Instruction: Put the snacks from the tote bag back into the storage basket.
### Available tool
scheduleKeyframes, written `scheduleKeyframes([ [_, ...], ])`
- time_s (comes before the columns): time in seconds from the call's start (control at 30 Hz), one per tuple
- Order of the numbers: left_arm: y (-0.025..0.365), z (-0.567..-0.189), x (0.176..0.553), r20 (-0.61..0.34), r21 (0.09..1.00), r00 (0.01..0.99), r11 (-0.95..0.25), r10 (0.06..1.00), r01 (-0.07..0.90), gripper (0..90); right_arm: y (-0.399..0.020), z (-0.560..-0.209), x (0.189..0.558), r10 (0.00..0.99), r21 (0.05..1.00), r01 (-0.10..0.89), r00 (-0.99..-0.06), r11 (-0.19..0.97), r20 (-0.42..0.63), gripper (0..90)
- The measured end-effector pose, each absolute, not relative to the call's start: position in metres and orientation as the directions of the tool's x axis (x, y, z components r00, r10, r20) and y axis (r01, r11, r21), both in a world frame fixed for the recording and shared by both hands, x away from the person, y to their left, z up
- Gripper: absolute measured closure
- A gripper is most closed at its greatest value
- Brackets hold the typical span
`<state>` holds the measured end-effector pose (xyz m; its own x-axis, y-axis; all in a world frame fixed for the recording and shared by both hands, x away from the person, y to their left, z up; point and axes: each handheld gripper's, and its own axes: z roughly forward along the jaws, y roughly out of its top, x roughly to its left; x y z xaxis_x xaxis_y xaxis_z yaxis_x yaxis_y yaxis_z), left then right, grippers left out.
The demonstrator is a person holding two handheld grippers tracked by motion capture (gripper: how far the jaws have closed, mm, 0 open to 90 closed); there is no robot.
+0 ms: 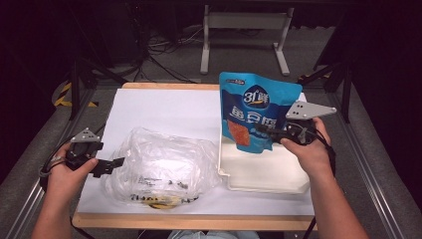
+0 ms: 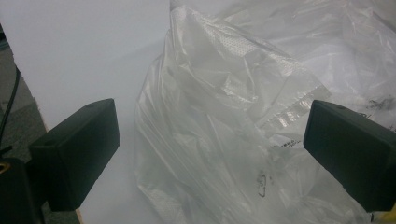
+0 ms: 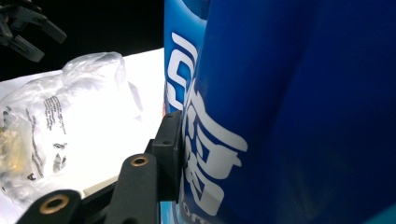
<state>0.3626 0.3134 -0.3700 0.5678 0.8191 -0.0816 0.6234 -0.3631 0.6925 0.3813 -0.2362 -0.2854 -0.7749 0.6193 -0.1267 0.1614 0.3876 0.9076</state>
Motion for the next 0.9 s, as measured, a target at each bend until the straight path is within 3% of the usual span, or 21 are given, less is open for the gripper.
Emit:
scheduleKeyframes([
  [0.9, 0.311, -0.37, 0.363, -0.083, 0.689, 0.577, -0.371, 0.813, 0.623, 4.5, -0.248, -0.342, 0.395, 0.626, 0.897, 0.199, -0.773, 0.396, -0.105, 59.2],
])
